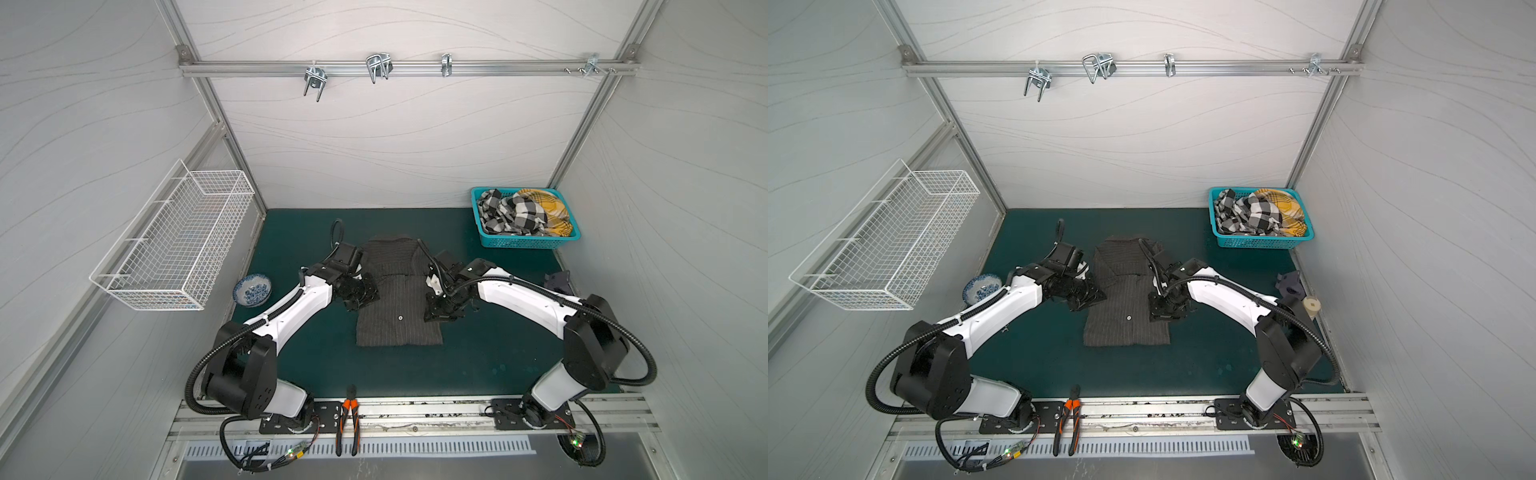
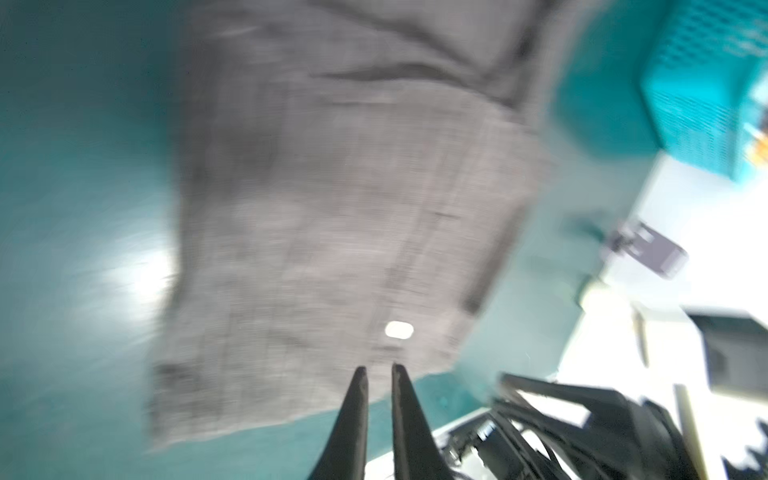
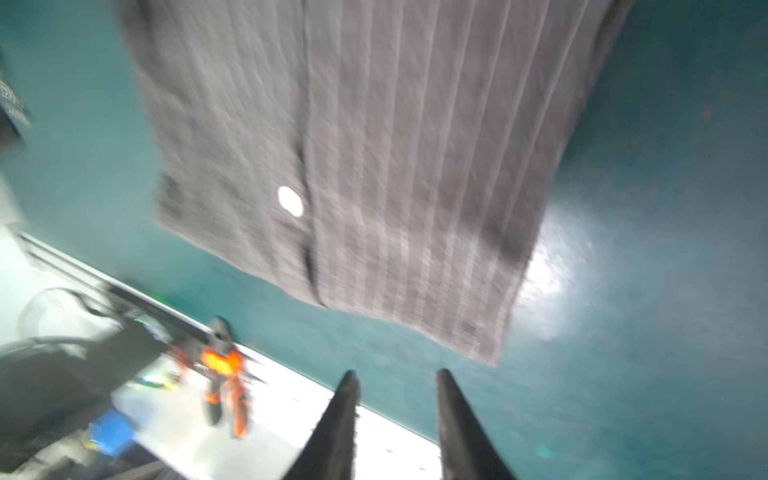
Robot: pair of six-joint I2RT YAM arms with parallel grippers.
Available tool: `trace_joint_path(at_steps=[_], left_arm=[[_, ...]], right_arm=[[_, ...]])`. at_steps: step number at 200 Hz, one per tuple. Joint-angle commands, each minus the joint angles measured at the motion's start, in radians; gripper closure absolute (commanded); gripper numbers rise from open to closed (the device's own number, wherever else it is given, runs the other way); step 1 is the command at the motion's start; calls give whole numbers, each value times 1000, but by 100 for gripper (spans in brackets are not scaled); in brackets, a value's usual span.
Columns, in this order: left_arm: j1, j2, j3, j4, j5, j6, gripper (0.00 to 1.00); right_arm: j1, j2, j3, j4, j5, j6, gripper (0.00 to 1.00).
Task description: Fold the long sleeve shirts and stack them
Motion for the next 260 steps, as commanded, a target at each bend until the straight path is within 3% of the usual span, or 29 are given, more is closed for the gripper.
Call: trace_joint_path(at_steps=[1, 20, 46, 73, 92, 116, 126, 143, 181, 214, 238, 260], left_arm=[[-36, 120, 65, 85, 55, -22, 91], [-36, 253, 121, 150, 69, -32, 94], [-27, 416, 217, 111, 24, 2, 99], [8, 480, 186, 105, -35, -12, 100], [31, 494, 144, 128, -33, -13, 100], [39, 501, 150, 111, 2, 15, 100], [39, 452, 146, 101, 7, 23, 100], [39, 315, 141, 50, -2, 49, 88], [66, -73, 54, -207, -166, 146, 67], [172, -346, -228, -245, -22, 118, 55], [246, -419, -385, -192, 95, 83, 47], [283, -429, -453, -115, 124, 48, 35]], right_arm=[[-25, 81, 42, 20, -15, 25, 75], [-53, 156, 67, 81, -40, 28, 78], [-87, 256, 102, 116, -68, 16, 80], [-108, 350, 131, 125, -98, -11, 77], [-113, 376, 152, 111, -101, -24, 71], [-113, 329, 180, 72, -83, -36, 53], [-110, 284, 187, 52, -73, -39, 48], [-106, 190, 185, 9, -43, -45, 42], [-66, -52, 59, -65, 78, -46, 29], [-11, -207, -97, -81, 255, 17, 20], [-21, -255, -237, 2, 231, 67, 21], [-69, -219, -309, 75, 32, 66, 26]])
